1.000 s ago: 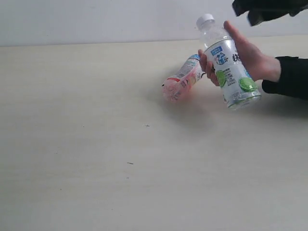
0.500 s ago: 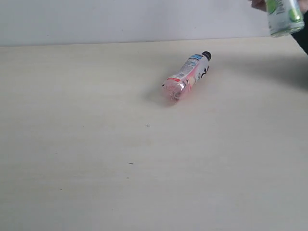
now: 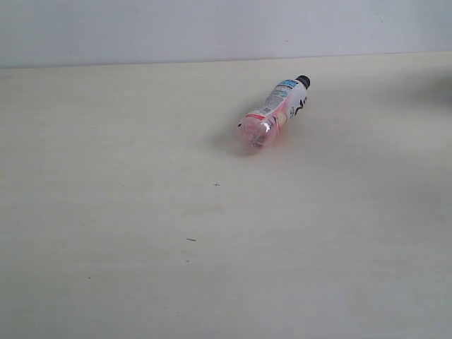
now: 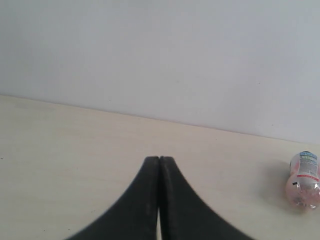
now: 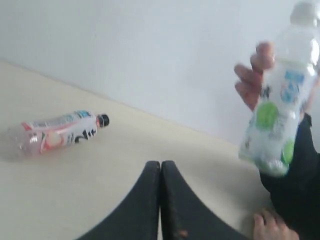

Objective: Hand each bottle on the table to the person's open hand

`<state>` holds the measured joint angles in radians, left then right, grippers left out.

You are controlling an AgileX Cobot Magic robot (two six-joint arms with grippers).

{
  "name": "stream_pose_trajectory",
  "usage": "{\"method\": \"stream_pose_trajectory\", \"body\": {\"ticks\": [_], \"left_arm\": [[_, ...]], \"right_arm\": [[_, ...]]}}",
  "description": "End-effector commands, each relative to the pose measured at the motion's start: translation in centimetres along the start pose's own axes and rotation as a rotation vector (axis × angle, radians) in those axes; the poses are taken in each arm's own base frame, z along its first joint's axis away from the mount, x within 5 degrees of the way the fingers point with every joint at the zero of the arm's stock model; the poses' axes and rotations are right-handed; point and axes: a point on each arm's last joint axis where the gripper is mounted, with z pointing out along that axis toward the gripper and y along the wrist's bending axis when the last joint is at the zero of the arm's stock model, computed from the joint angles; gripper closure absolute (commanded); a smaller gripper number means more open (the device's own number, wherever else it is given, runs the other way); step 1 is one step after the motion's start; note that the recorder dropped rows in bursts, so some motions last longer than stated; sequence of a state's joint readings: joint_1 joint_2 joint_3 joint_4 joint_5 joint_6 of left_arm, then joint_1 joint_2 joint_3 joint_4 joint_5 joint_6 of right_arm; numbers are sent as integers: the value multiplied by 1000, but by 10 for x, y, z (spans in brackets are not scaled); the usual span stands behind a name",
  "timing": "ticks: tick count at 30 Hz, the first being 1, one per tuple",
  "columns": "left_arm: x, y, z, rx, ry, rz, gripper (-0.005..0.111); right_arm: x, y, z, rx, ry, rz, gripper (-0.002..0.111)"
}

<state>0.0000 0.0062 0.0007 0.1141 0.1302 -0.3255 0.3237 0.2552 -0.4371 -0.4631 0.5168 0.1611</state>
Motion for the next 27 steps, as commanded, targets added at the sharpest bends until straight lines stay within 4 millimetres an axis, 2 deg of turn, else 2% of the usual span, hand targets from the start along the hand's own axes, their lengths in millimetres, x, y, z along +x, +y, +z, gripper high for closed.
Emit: {"method": "stream_pose_trajectory", "body": {"ticks": [1, 7, 24, 27], "left_arm": [[-1, 0, -1, 1, -12, 2, 107], [-1, 0, -1, 1, -12, 2, 107], [-1, 0, -1, 0, -10, 2, 107], [-1, 0, -1, 0, -10, 2, 107]], "right_arm": [[5, -4, -21, 36, -155, 109, 108], [10, -11, -41, 83, -229, 160, 108], [12, -9, -39, 79, -229, 156, 108], [6, -9, -40, 73, -291, 123, 108]]}}
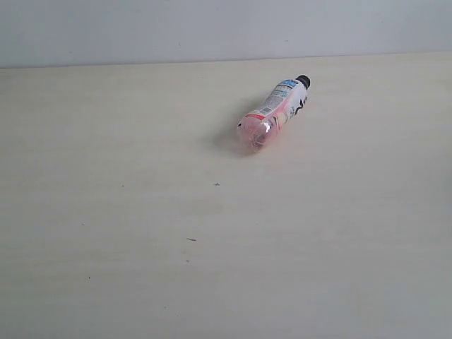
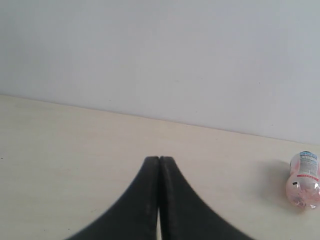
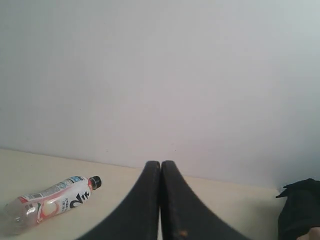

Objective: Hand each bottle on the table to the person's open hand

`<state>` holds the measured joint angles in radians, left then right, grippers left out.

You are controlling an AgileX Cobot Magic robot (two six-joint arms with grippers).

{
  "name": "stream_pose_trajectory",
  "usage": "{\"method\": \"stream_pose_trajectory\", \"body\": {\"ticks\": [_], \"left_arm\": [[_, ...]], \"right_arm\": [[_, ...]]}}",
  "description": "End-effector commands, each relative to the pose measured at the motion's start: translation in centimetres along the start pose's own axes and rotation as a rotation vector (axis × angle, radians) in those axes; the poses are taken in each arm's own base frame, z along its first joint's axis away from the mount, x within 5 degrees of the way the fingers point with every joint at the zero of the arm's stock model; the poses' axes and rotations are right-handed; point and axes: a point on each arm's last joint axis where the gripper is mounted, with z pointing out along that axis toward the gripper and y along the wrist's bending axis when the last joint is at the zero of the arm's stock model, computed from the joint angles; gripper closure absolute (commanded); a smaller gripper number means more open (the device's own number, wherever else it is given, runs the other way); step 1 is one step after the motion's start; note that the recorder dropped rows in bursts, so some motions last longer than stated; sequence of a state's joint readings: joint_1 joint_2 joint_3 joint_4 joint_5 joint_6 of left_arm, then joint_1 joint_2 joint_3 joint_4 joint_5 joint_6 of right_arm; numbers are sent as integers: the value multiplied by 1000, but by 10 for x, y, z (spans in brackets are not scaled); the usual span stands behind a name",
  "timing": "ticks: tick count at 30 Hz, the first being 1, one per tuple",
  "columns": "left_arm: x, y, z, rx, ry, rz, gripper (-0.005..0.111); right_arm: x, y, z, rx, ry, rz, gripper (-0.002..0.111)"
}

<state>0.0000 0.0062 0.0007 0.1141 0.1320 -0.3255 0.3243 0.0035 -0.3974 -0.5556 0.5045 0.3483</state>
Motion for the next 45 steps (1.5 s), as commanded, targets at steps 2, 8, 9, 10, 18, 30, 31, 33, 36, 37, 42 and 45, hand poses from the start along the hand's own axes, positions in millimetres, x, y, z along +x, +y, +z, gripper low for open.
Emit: {"method": "stream_pose_trajectory", "body": {"ticks": [2, 8, 9, 10, 18, 30, 31, 33, 36, 37, 42, 45], "left_arm": [[-1, 0, -1, 1, -11, 2, 107], [-1, 0, -1, 1, -11, 2, 107], [-1, 0, -1, 1, -11, 2, 107], [-1, 0, -1, 1, -11, 2, 107], [-1, 0, -1, 1, -11, 2, 107], [-1, 0, -1, 1, -11, 2, 107], [-1, 0, -1, 1, -11, 2, 107], [-1, 0, -1, 1, -11, 2, 107], [-1, 0, -1, 1, -11, 2, 107], [-1, 0, -1, 1, -11, 2, 107], [-1, 0, -1, 1, -11, 2, 107], [-1, 0, -1, 1, -11, 2, 107]], "right_arm": [[-7, 2, 0, -20, -89, -38, 108], [-6, 2, 0, -19, -88, -36, 108], [-6, 2, 0, -19, -86, -36, 108], [-6, 2, 0, -28, -80, -35, 108], [-3, 1, 0, -30, -55, -32, 108], [-3, -1, 1, -6, -48, -70, 108], [-3, -1, 1, -6, -48, -70, 108], [-3, -1, 1, -6, -48, -70, 108], [-3, -1, 1, -6, -48, -70, 108], [-2, -1, 1, -5, -45, -70, 108], [-2, -1, 1, -3, -41, -70, 108], [-2, -1, 1, -3, -41, -70, 108]]}}
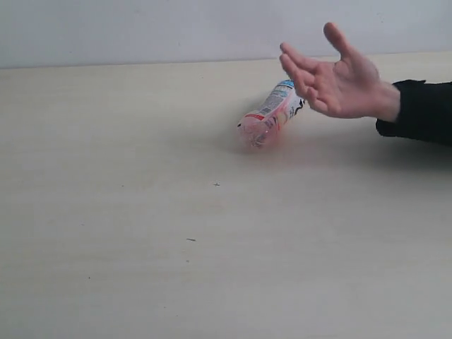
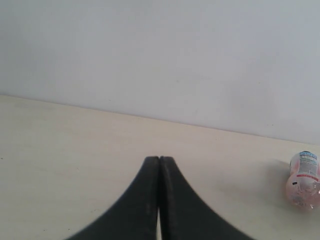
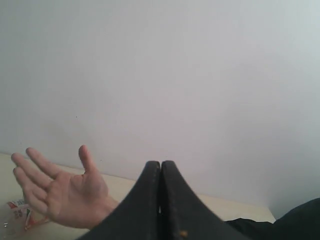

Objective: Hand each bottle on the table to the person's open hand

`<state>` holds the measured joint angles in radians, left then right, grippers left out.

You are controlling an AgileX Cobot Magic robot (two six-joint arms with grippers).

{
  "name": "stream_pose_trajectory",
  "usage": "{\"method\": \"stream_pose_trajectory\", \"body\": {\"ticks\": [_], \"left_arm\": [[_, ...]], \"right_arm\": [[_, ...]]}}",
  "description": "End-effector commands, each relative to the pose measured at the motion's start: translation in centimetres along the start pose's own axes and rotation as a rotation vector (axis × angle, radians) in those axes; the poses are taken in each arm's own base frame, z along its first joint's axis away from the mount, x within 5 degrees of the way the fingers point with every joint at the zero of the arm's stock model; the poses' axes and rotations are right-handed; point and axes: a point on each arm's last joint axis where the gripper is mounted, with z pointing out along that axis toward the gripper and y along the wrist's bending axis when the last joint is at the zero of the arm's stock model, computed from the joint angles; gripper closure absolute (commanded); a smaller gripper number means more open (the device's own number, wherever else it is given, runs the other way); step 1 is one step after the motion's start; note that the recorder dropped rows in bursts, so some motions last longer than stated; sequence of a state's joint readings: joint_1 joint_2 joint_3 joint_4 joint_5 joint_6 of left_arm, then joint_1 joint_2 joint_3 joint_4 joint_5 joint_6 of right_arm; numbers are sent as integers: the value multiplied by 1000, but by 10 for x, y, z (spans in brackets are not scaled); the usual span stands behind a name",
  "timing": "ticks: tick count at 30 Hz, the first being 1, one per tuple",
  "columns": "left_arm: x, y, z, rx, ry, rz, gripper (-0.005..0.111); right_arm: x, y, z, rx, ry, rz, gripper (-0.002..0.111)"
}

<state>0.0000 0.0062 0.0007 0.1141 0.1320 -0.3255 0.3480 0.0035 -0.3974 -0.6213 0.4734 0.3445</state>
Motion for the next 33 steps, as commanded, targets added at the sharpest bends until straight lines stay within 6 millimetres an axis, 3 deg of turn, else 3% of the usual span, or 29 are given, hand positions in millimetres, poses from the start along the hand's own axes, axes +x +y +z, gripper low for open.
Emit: {"method": "stream_pose_trajectory", "body": {"ticks": [1, 15, 33], "left_arm": [[-1, 0, -1, 1, -11, 2, 107], [-1, 0, -1, 1, -11, 2, 107], [-1, 0, -1, 1, -11, 2, 107]], "right_arm": [[2, 0, 0, 1, 3, -10, 108], [2, 1, 1, -58, -5, -7, 108], [7, -5, 1, 9, 47, -76, 108]]}}
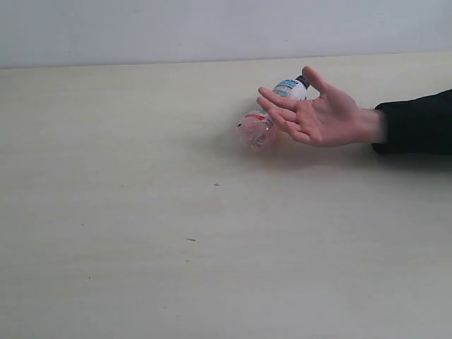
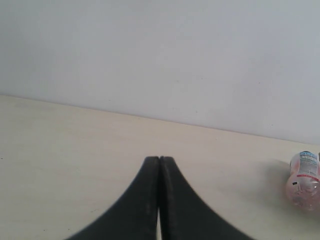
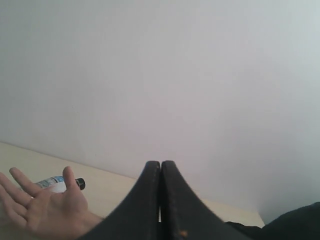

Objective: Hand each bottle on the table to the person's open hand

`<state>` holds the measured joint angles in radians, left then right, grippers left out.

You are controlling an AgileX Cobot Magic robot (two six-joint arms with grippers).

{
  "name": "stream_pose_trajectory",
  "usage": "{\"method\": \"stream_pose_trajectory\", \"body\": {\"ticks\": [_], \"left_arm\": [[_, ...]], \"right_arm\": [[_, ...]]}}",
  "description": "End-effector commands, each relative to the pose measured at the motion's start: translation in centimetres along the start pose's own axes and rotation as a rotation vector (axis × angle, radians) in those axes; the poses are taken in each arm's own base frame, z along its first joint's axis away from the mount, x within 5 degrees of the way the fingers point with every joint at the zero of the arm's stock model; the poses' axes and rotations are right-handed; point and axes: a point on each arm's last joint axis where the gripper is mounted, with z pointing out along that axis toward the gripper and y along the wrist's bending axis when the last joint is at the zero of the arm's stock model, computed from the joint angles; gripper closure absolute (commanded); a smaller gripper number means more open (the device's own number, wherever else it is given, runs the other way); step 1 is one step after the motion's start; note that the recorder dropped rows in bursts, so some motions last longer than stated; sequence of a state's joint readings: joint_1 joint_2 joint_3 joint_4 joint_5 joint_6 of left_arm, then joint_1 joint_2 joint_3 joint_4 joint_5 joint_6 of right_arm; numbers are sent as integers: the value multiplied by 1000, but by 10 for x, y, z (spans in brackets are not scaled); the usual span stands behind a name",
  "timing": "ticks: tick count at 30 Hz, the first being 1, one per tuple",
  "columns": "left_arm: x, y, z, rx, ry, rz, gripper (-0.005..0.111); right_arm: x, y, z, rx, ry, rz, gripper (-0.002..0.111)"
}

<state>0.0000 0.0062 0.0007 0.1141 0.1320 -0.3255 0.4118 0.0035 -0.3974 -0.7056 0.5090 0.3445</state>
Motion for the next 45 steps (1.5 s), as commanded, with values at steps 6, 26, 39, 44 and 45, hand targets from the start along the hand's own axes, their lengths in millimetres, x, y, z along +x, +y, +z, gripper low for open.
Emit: {"method": "stream_pose_trajectory", "body": {"ticks": [6, 26, 39, 44, 45], "left_arm": [[-1, 0, -1, 1, -11, 2, 107], [-1, 0, -1, 1, -11, 2, 107], [-1, 0, -1, 1, -11, 2, 107], [-1, 0, -1, 1, -11, 2, 107], [-1, 0, -1, 1, -11, 2, 107]], "right_arm": [[6, -4, 3, 26, 52, 18, 108], [2, 7, 15, -80, 143, 171, 108], [5, 0, -2, -57, 102, 228, 108], [6, 0, -2, -56, 105, 228, 108], [6, 0, -2, -56, 105, 228, 108]]}}
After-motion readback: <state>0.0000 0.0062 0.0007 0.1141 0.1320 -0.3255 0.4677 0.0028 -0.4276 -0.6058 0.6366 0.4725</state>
